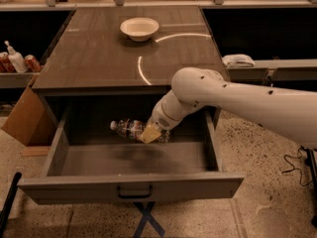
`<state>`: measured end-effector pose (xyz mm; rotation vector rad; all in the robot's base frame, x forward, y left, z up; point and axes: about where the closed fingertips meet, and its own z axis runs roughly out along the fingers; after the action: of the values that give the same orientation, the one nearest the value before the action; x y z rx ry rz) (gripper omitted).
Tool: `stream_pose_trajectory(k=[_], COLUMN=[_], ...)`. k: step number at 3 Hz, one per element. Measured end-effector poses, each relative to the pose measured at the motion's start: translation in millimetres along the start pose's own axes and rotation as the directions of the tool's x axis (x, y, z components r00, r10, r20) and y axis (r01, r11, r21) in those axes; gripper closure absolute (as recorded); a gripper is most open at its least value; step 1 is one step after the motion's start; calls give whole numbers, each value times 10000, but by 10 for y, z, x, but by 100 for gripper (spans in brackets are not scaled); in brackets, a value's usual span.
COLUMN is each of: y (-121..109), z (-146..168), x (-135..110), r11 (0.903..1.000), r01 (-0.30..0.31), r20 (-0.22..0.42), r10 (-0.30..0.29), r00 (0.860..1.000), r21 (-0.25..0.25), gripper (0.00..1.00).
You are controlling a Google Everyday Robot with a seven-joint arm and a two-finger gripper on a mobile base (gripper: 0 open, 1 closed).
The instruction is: Place water bottle into top drawer
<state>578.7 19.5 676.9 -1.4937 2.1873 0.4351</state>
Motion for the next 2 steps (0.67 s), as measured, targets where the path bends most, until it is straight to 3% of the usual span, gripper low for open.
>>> stream_pose_trajectory(k=[2], y=[-61], z=[169], x=[95], r11=[9999], r01=[-161], r20=[-92], r10=[161], r00=[9998], r21=[7], gripper=[5])
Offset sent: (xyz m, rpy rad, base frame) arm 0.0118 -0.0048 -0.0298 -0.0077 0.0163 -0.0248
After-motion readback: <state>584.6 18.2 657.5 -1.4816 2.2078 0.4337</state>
